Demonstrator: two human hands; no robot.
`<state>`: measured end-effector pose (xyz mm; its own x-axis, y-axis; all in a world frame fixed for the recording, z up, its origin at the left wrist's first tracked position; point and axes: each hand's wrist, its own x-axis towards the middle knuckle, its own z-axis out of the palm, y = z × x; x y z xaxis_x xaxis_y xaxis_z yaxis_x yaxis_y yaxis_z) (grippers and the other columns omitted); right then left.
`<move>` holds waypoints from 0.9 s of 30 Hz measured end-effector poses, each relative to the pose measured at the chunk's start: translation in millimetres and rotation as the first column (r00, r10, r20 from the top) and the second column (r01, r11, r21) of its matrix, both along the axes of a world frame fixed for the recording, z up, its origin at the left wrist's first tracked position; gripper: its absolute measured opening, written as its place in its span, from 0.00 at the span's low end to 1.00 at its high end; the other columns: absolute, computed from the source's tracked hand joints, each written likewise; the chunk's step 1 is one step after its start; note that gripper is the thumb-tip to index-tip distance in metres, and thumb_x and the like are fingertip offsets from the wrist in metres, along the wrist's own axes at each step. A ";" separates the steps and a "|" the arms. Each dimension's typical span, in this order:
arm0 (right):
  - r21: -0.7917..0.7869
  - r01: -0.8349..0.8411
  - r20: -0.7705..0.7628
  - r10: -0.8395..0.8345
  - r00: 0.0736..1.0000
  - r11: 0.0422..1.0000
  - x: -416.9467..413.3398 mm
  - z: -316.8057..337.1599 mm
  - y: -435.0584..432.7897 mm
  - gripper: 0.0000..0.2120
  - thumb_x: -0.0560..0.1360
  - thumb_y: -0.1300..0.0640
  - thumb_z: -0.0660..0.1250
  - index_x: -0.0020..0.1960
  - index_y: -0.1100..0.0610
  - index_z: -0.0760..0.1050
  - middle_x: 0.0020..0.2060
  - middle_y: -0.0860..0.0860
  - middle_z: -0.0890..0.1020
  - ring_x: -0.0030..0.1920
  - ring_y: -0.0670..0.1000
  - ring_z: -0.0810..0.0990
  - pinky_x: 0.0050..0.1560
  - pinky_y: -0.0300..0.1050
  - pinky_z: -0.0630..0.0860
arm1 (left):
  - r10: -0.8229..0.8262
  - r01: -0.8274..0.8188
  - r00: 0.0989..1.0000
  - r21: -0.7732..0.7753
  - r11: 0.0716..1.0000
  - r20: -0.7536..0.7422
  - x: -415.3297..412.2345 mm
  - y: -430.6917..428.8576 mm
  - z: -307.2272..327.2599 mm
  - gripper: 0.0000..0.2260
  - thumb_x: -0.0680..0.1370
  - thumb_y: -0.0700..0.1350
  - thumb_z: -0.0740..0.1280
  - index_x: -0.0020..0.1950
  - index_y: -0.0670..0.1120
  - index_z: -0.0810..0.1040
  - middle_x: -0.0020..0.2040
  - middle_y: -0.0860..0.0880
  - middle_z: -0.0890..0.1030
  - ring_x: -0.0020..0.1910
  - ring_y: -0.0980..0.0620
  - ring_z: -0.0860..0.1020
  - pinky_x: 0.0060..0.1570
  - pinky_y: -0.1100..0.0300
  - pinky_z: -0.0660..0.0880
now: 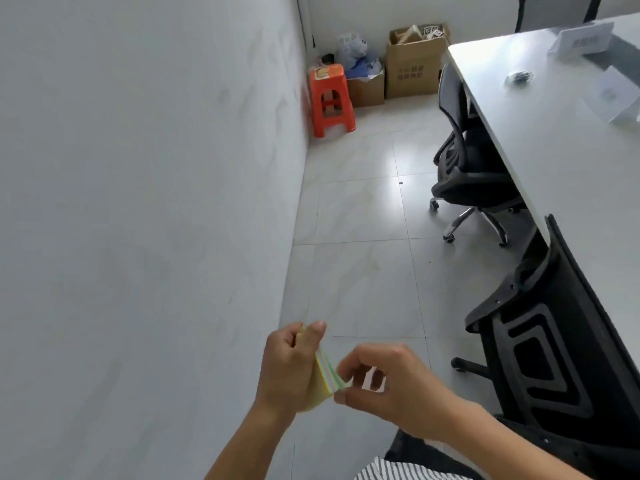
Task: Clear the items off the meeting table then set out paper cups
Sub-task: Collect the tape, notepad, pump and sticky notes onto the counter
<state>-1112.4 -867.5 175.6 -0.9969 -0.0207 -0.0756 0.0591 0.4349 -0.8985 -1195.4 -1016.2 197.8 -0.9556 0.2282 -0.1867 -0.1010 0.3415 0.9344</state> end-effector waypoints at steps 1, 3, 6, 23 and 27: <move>0.002 0.020 0.019 -0.020 1.000 1.000 -17.9 0.7 15.1 0.08 0.69 0.47 0.74 0.45 0.48 0.81 0.39 0.43 0.83 0.40 0.43 0.81 0.40 0.34 0.77 | -0.012 0.011 0.999 -0.027 1.000 -0.035 -20.0 7.7 3.5 0.22 0.71 0.54 0.67 0.23 0.50 0.60 0.22 0.56 0.59 0.23 0.56 0.58 0.25 0.65 0.59; 0.001 0.124 0.070 -0.123 0.990 0.992 -50.0 -2.4 49.0 0.08 0.70 0.47 0.73 0.46 0.48 0.81 0.39 0.44 0.84 0.42 0.42 0.82 0.43 0.35 0.77 | -0.044 0.040 0.995 -0.055 0.998 -0.090 -56.6 22.7 9.4 0.22 0.68 0.57 0.67 0.24 0.49 0.59 0.23 0.56 0.58 0.24 0.56 0.58 0.24 0.66 0.58; 0.019 0.255 0.155 -0.255 0.955 0.967 -86.4 -13.7 100.9 0.05 0.71 0.47 0.72 0.47 0.46 0.81 0.40 0.44 0.85 0.43 0.41 0.82 0.46 0.36 0.78 | -0.049 0.043 0.994 -0.062 0.997 -0.101 -100.4 40.1 7.0 0.22 0.64 0.61 0.65 0.25 0.49 0.58 0.24 0.55 0.58 0.24 0.56 0.57 0.24 0.65 0.57; 0.074 0.739 0.365 -0.708 0.605 0.670 -247.1 -32.8 273.6 0.12 0.72 0.44 0.71 0.54 0.45 0.79 0.46 0.45 0.85 0.47 0.42 0.83 0.55 0.45 0.80 | -0.431 0.442 0.896 -0.119 0.889 0.106 -435.6 215.9 -40.1 0.26 0.62 0.60 0.70 0.30 0.37 0.69 0.23 0.51 0.66 0.22 0.53 0.63 0.29 0.59 0.61; 0.036 0.845 0.369 -0.793 0.485 0.534 -267.2 -19.0 292.4 0.11 0.72 0.46 0.72 0.54 0.45 0.79 0.46 0.45 0.85 0.48 0.43 0.83 0.56 0.45 0.79 | -0.564 0.570 0.822 -0.139 0.810 0.080 -492.8 296.6 -30.8 0.22 0.65 0.58 0.69 0.32 0.37 0.73 0.22 0.53 0.66 0.22 0.54 0.64 0.29 0.60 0.62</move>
